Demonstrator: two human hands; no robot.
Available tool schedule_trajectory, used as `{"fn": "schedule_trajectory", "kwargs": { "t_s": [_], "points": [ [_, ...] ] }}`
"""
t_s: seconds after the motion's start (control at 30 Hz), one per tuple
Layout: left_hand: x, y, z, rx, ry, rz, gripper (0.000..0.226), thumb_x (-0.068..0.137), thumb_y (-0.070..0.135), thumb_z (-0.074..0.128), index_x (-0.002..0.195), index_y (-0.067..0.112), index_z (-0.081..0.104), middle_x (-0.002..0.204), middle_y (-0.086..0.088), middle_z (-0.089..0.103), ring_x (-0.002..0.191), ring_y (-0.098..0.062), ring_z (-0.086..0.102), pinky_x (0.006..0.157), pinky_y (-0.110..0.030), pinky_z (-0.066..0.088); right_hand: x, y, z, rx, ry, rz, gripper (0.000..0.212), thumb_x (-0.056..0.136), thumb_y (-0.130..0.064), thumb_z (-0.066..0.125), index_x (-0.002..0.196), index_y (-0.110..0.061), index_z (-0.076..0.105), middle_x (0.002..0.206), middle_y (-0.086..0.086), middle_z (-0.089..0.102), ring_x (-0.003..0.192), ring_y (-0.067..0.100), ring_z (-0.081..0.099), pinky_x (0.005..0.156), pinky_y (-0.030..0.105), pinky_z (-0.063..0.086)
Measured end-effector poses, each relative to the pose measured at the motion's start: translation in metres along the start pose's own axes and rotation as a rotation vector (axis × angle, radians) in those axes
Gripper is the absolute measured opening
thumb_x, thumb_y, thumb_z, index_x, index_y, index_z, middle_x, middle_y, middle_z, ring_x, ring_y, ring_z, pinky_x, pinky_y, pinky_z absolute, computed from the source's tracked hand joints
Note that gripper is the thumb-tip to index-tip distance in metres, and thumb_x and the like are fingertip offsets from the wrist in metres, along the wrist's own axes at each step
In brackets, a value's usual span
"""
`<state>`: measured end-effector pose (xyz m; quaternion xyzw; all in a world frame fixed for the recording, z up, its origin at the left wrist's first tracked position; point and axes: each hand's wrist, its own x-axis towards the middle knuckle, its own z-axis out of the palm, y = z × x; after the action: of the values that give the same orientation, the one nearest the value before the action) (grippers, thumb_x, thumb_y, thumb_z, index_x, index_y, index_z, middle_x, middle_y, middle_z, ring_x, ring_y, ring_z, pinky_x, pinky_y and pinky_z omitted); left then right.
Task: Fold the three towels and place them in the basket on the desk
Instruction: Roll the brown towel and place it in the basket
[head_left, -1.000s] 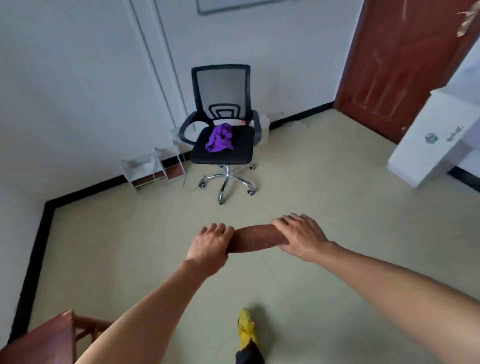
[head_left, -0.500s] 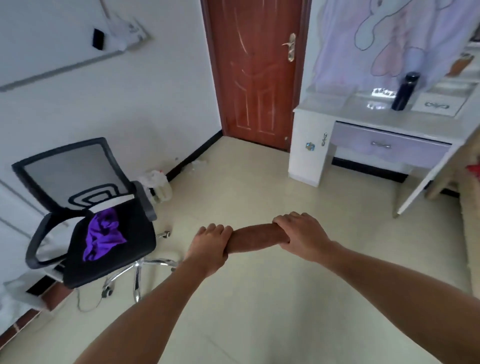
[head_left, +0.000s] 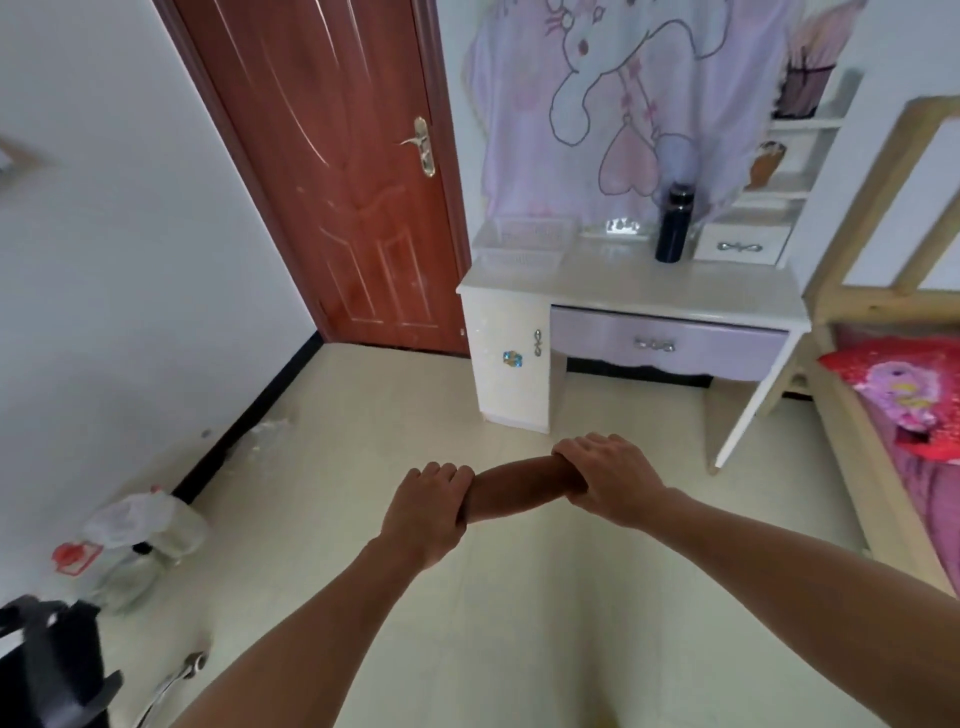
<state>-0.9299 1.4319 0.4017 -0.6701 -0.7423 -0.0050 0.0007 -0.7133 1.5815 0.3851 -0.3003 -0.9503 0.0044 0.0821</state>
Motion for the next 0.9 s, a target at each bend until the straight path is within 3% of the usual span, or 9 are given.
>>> {"fn": "schedule_trajectory", "kwargs": {
  "t_s": [0.27,0.5,0.73,0.9],
  "points": [
    [0.161,-0.048,-0.011,-0.066,0.012,-0.072,0.032,0.081,0.021,0.052,0.114,0.021,0.052,0.104,0.001,0.061,0.096,-0.022,0.054,0.080,-0.031,0.038,0.159,0.093,-0.001,0.029,-0.030,-0.013,0.036,0.073,-0.034,0.066,0.106,-0.022,0.060,0.095,-0.002,0.069,0.085,0.023,0.064,0.076,0.036,0.049],
    [0.306,-0.121,0.005,-0.122,0.059,-0.024,0.033,0.081,0.024,0.055,0.114,0.024,0.052,0.102,0.004,0.061,0.093,-0.019,0.054,0.076,-0.028,0.037,0.292,0.153,0.029,0.079,-0.019,0.037,0.040,0.077,-0.035,0.063,0.116,-0.025,0.057,0.107,-0.005,0.067,0.096,0.021,0.062,0.083,0.030,0.042],
    [0.457,-0.185,-0.003,-0.240,0.048,0.032,0.035,0.080,0.030,0.061,0.113,0.026,0.050,0.101,0.005,0.061,0.090,-0.018,0.055,0.077,-0.029,0.045,0.418,0.212,0.019,0.184,-0.018,0.236,0.041,0.076,-0.037,0.066,0.115,-0.030,0.055,0.106,-0.008,0.065,0.095,0.016,0.061,0.079,0.029,0.045],
    [0.549,-0.209,-0.008,-0.482,-0.049,-0.008,0.036,0.074,0.028,0.066,0.107,0.025,0.054,0.097,0.004,0.062,0.087,-0.017,0.058,0.073,-0.028,0.047,0.485,0.257,0.011,0.336,-0.067,0.398,0.044,0.073,-0.033,0.072,0.114,-0.032,0.054,0.099,-0.010,0.064,0.090,0.015,0.058,0.076,0.028,0.043]
  ]
}}
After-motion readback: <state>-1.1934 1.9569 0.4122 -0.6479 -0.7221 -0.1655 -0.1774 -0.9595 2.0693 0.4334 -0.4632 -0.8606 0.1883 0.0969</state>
